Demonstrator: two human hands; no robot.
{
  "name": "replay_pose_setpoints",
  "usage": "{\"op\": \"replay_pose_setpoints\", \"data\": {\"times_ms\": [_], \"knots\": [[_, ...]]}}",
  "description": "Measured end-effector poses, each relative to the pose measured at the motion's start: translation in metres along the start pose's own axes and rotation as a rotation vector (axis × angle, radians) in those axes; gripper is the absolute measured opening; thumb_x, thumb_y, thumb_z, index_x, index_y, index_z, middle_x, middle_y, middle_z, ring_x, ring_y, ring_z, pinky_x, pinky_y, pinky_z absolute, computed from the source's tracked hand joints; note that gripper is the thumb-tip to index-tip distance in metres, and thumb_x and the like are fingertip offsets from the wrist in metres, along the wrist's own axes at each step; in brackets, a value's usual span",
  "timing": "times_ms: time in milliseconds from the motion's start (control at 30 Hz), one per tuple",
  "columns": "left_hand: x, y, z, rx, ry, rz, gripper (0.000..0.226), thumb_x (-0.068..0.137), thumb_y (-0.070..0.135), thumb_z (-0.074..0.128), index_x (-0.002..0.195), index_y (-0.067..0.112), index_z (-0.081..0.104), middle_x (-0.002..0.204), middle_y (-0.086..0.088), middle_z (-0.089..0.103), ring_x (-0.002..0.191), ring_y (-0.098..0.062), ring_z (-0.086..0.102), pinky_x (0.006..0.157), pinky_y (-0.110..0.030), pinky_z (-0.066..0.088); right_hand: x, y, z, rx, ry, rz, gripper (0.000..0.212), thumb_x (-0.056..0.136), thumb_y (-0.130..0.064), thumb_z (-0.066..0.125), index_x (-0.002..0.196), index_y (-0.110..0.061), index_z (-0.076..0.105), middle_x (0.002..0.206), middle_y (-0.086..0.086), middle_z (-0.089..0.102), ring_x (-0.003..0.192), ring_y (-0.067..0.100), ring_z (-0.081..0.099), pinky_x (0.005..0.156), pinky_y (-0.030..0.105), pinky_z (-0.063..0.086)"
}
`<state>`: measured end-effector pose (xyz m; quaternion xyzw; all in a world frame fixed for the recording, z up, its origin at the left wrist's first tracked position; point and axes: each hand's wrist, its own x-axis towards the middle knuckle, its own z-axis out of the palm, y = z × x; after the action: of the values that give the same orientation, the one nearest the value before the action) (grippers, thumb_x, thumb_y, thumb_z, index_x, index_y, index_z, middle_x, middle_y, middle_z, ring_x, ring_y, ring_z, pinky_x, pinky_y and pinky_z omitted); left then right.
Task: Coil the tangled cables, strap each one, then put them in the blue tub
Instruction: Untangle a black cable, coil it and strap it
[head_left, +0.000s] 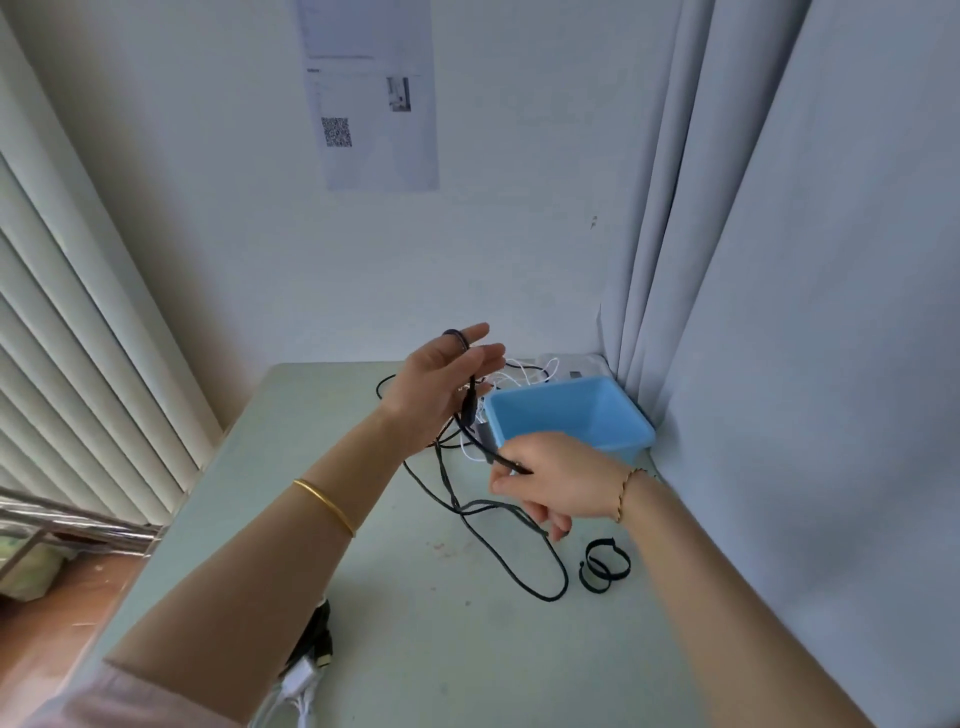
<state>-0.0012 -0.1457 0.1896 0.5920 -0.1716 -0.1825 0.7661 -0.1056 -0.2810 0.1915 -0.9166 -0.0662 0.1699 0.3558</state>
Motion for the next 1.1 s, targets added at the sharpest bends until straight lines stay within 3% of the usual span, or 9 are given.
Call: {"op": "replay_pose_setpoints", "data": {"times_ms": [267,367,533,600,667,833,933,1000,1100], "knots": [[0.004,0.001,0.01,-0.033,0.086,0.209,0.038,0.102,0.008,0.038,0.138,0.017,0.042,0.105,-0.01,0.07,0.1,-0.022,0.069,0.091,-0.033,0.053,-0.003,-0.012,-0.015,-0.017,-0.049,-0.036,0.017,0.095,-0.018,0.047,0.097,-0.007,0.06,0.054,0.003,0.059,0.037,0.015,0.052,0.063,0.04,0.054],[0.007,0.001,0.011,0.16,0.052,0.288,0.04,0.102,0.005,0.037,0.141,0.011,0.037,0.098,-0.009,0.071,0.093,-0.02,0.07,0.088,-0.023,0.051,-0.002,-0.012,-0.022,-0.022,0.015,-0.049,0.017,0.095,-0.019,0.048,0.095,-0.007,0.061,0.053,0.001,0.057,0.039,0.017,0.051,0.057,0.03,0.053],[0.0,0.006,0.011,0.769,-0.077,0.148,0.041,0.102,0.013,0.038,0.143,0.021,0.037,0.069,-0.006,0.064,0.052,-0.003,0.055,0.061,-0.013,0.045,0.009,0.0,-0.039,-0.023,0.475,-0.134,0.019,0.086,-0.013,0.063,0.071,-0.024,0.063,0.058,-0.015,0.057,0.053,0.001,0.053,0.06,0.019,0.046],[-0.005,0.01,0.012,0.869,-0.164,0.019,0.023,0.103,0.02,0.035,0.122,0.02,0.048,0.062,-0.01,0.061,0.04,-0.007,0.045,0.05,-0.019,0.041,0.011,0.002,-0.044,-0.011,0.616,-0.203,0.016,0.083,-0.009,0.065,0.079,-0.024,0.07,0.072,-0.016,0.062,0.07,-0.001,0.058,0.068,0.012,0.044],[-0.014,0.014,0.014,0.684,-0.247,-0.058,0.027,0.105,0.025,0.03,0.093,0.012,0.051,0.055,-0.016,0.054,0.035,-0.01,0.039,0.045,-0.023,0.034,0.013,0.005,-0.049,0.018,0.7,-0.252,0.014,0.082,-0.009,0.067,0.086,-0.021,0.073,0.077,-0.014,0.059,0.076,0.002,0.057,0.071,0.009,0.042],[-0.025,0.024,0.01,0.354,-0.38,-0.149,0.049,0.105,0.03,0.022,0.121,0.0,0.057,0.042,-0.002,0.039,0.037,-0.012,0.031,0.043,-0.019,0.031,0.023,0.019,-0.045,0.35,0.789,-0.338,0.028,0.085,-0.005,0.064,0.085,-0.031,0.071,0.077,0.002,0.06,0.071,0.016,0.06,0.068,0.026,0.052],[-0.023,0.03,0.012,0.114,-0.549,-0.241,0.054,0.102,0.032,0.023,0.12,-0.005,0.057,0.038,0.006,0.022,0.04,-0.012,0.013,0.041,-0.019,0.023,0.036,0.017,-0.022,0.631,0.731,-0.337,0.021,0.09,-0.007,0.059,0.089,-0.023,0.072,0.075,0.001,0.064,0.065,0.013,0.058,0.068,0.029,0.054],[-0.023,0.034,0.017,-0.186,-0.568,-0.291,0.052,0.098,0.031,0.024,0.113,-0.002,0.062,0.04,0.003,0.013,0.037,-0.009,0.014,0.037,-0.015,0.032,0.045,0.016,-0.004,0.764,0.653,-0.266,0.018,0.096,-0.013,0.052,0.091,-0.008,0.068,0.07,0.002,0.061,0.067,0.02,0.056,0.07,0.04,0.052],[-0.015,0.036,0.017,-0.441,-0.423,-0.199,0.042,0.101,0.027,0.024,0.119,0.0,0.051,0.043,0.005,0.038,0.032,-0.004,0.029,0.042,-0.017,0.043,0.052,0.022,0.025,0.671,0.468,-0.211,0.025,0.101,-0.022,0.04,0.098,-0.009,0.061,0.063,0.003,0.059,0.061,0.02,0.056,0.069,0.04,0.05]]}}
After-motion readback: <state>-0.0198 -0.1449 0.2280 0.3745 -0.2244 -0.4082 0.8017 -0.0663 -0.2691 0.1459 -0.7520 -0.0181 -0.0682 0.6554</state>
